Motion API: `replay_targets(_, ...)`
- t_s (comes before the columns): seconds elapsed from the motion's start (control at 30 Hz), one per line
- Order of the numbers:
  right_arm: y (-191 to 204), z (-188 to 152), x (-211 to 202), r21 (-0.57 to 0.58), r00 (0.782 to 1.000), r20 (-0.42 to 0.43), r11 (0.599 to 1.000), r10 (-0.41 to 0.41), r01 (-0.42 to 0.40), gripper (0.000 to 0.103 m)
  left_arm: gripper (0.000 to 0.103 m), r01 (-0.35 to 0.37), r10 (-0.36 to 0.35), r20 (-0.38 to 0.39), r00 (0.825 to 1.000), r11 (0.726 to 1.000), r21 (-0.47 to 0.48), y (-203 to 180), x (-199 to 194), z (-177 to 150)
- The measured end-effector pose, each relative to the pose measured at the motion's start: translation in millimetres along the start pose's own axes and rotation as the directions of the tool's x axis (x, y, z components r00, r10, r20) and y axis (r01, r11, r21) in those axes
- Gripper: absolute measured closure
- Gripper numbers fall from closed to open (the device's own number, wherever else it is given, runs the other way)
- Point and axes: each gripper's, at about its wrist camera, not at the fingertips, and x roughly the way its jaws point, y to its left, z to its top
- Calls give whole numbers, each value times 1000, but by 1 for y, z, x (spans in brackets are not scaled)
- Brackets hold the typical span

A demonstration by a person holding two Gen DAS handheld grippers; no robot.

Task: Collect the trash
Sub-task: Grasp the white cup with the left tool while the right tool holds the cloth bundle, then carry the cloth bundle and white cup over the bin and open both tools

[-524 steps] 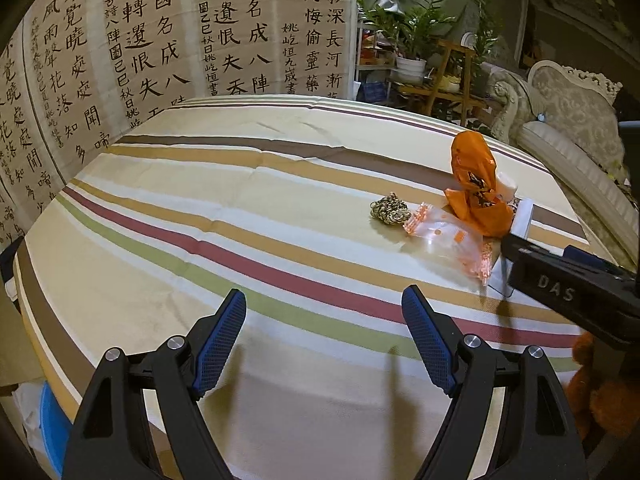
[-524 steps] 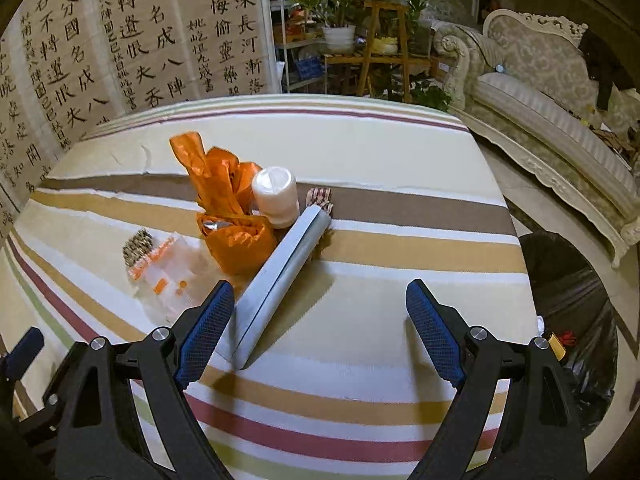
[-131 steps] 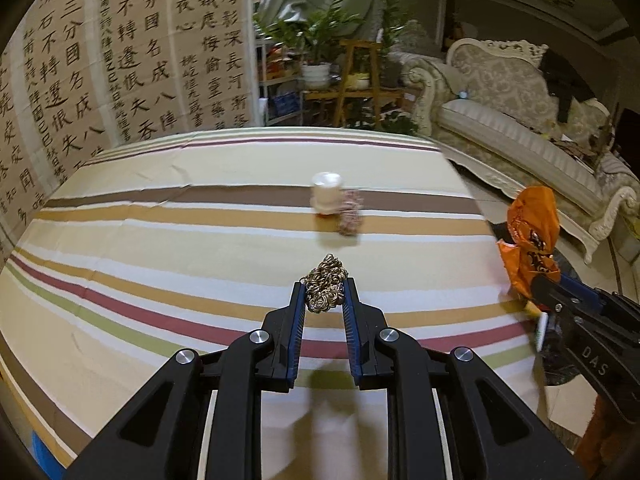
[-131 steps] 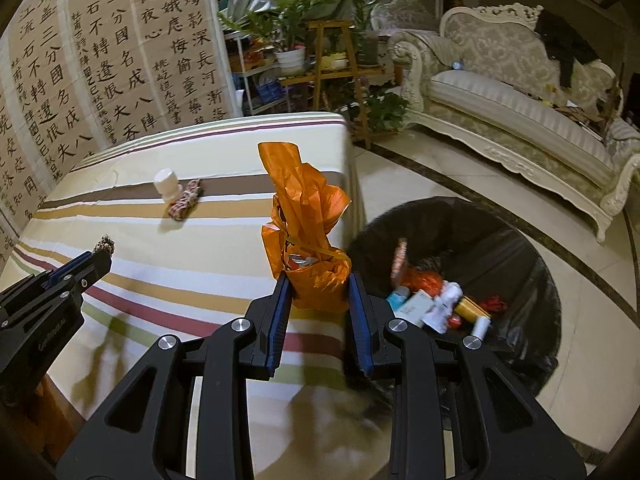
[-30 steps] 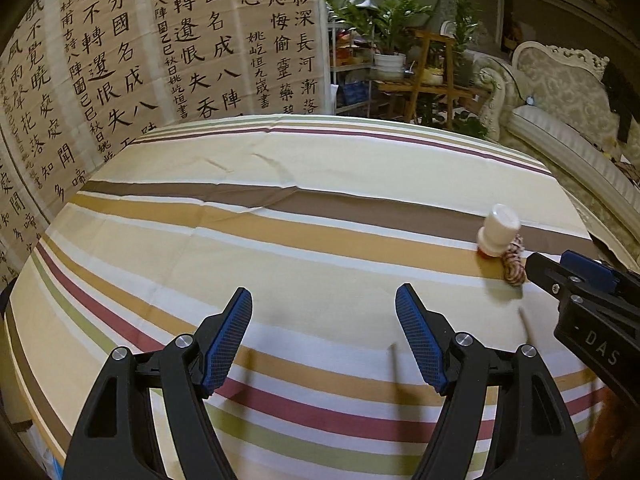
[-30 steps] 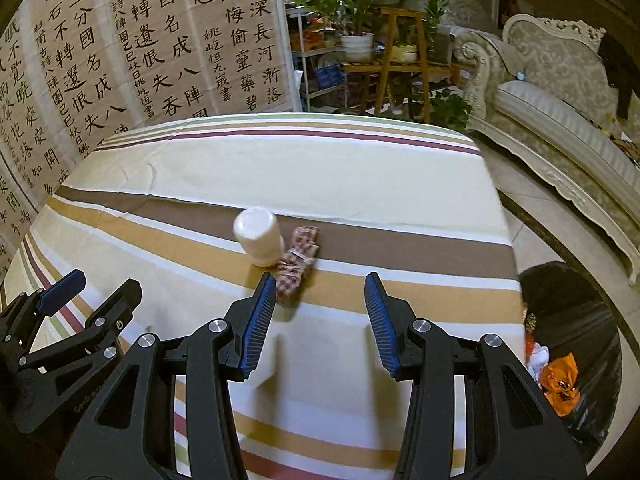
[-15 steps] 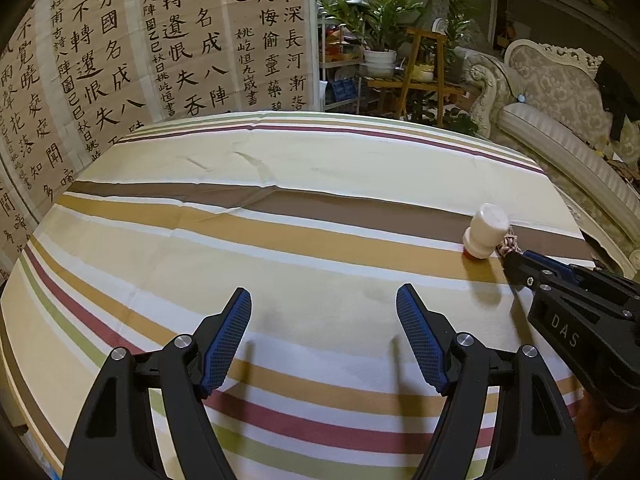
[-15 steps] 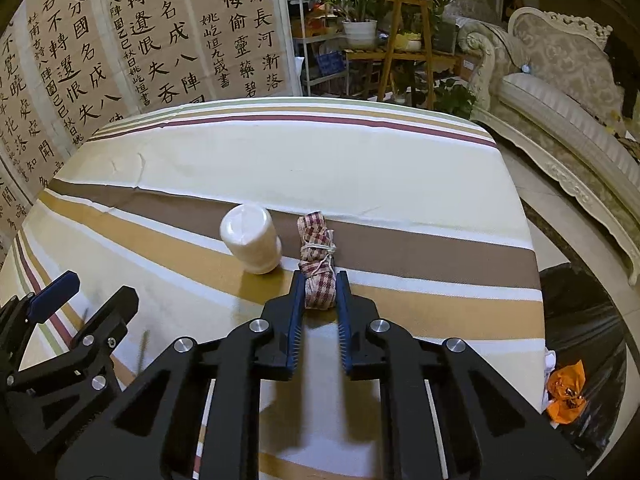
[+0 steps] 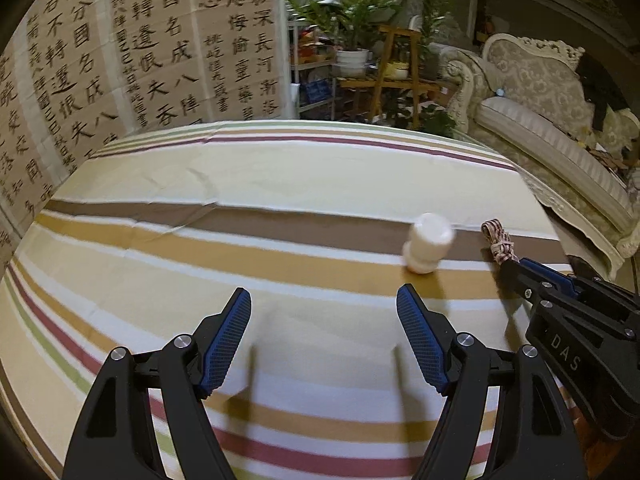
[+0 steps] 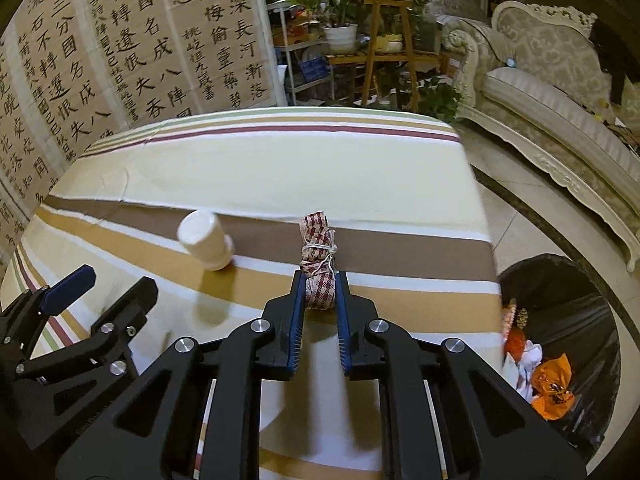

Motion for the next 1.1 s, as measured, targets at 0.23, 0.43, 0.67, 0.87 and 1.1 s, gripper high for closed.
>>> replay_targets(0.23, -17, 1, -3, 34, 1000, 12, 999, -7, 6, 88, 30, 27, -26, -7, 1000, 999, 37, -26, 13, 10)
replay_targets(0.43, -28, 0, -2, 51, 1000, 14, 999, 6, -7, 88, 30, 14, -14, -12, 1000, 999, 42, -36, 24, 17)
replay_targets(0.67, -38, -1, 0, 60, 1000, 14, 998, 17, -17, 88, 39, 24, -24, 2, 1000, 999, 35, -42, 26, 21)
replay_targets(0.87, -42, -2, 0, 67, 1000, 14, 998, 16, -17, 88, 76, 47, -47, -15, 999, 997, 62, -48, 28, 19)
replay_targets(1.1, -46, -5, -7, 75, 1000, 21, 997, 11, -13, 88, 76, 49, -49, 1, 999, 994, 93, -54, 20, 14)
